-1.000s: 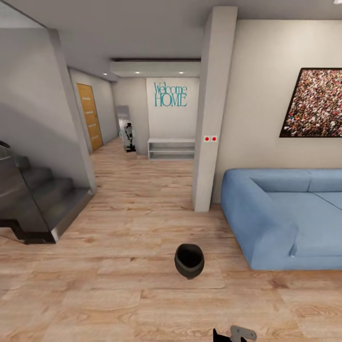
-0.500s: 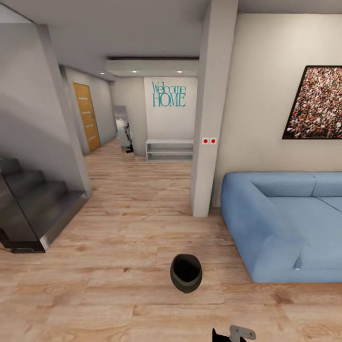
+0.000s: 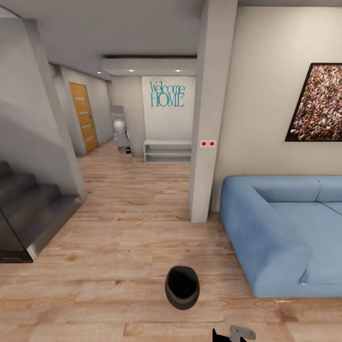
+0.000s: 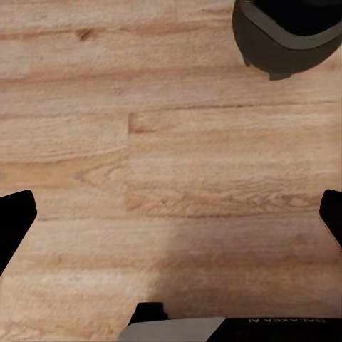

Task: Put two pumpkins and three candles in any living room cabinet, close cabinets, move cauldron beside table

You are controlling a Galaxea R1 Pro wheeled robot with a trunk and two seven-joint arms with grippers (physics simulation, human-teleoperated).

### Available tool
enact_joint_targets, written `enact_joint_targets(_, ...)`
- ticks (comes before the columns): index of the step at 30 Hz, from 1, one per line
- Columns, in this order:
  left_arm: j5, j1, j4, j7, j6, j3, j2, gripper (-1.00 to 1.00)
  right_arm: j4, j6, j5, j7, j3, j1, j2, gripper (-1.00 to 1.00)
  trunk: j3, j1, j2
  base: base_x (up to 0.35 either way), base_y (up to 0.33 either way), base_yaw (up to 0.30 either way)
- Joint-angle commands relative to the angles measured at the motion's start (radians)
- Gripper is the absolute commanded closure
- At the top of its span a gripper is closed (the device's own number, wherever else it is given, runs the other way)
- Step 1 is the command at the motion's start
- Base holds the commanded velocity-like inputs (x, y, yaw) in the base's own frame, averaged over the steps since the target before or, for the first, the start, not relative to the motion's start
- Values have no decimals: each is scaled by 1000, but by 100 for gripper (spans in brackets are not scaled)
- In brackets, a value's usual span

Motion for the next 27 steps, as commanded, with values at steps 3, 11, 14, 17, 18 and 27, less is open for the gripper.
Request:
enact_joint_targets(3,11,-1,2,5,-4,-7,1,-100,1,-5,-10,-7,8,-1,-1,-100,-2,1,-1,310,-126,0)
enact_joint_targets(11,23,-22,-47,-2,99,-7,0,-100,1,11,-14,-34,3,-3,5,-100,-2,1,-1,310,-126,0)
enact_joint_targets(14,59,-81,-171,-4,358,-8,-1,-100,-19,232,-14,-126,6,-50,35,-100,-2,1,-1,310,-128,0)
enact_joint_targets(17,86,-178,-175,-6,449,-3,2,-100,-35,403,-14,-188,7,-132,64,-100,-2,1,-1,309,-133,0)
enact_joint_targets(18,101,-224,-146,-6,474,0,3,-100,-37,437,-18,-199,7,-156,69,-100,-2,1,-1,310,-135,0)
enact_joint_targets(27,219,-429,40,-6,542,4,9,-100,-29,490,-24,-208,8,-200,85,-100,-2,1,-1,310,-136,0)
